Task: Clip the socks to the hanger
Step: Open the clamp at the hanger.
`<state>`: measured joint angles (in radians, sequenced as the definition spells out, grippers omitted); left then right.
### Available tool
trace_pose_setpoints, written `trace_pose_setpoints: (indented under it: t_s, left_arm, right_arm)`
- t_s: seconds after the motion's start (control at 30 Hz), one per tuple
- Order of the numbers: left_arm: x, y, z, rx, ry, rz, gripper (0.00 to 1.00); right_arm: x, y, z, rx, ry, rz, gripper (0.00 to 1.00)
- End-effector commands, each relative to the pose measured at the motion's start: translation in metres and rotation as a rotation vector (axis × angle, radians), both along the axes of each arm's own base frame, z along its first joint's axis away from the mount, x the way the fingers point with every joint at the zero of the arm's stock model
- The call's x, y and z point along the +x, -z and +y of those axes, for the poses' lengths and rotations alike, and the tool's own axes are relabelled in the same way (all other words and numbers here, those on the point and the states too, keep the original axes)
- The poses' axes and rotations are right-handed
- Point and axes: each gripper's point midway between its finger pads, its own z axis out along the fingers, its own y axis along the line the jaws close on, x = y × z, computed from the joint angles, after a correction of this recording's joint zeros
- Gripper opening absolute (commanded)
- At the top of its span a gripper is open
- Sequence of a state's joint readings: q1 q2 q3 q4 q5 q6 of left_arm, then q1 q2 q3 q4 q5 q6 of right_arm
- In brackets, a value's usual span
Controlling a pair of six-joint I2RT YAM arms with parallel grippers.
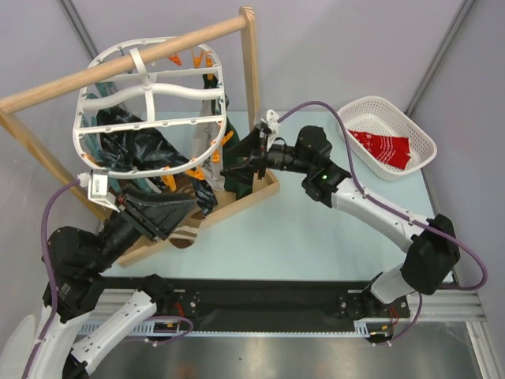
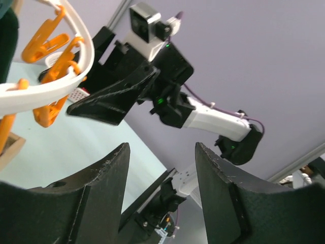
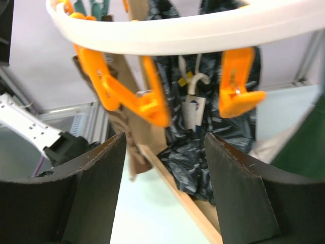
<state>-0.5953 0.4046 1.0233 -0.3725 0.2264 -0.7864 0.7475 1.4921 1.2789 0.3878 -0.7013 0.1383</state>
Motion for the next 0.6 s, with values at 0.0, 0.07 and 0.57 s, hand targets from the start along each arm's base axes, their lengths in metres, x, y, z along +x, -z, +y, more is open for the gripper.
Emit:
trace_pose_setpoints:
  t_s: [0.0,0.07,0.57]
  left_arm:
    - [-0.005,-0.022,-0.008,-0.072,0.061,-0.042,0.59]
    - [0.001,-0.022,-0.013,-0.079,0.067,-0.033,0.59]
    - [0.028,-0.010,-0.019,-0.089,0.012,0.021,0.59]
  right_arm:
    - [-0.012,-0.034,0.009,0.087,-0.057,-0.081,0.68]
    - [-0.015,-0.035,0.014,0.096,-0.067,-0.086,0.68]
    - [-0.017,-0.051,0.026,0.121,-0.096,-0.113,0.50]
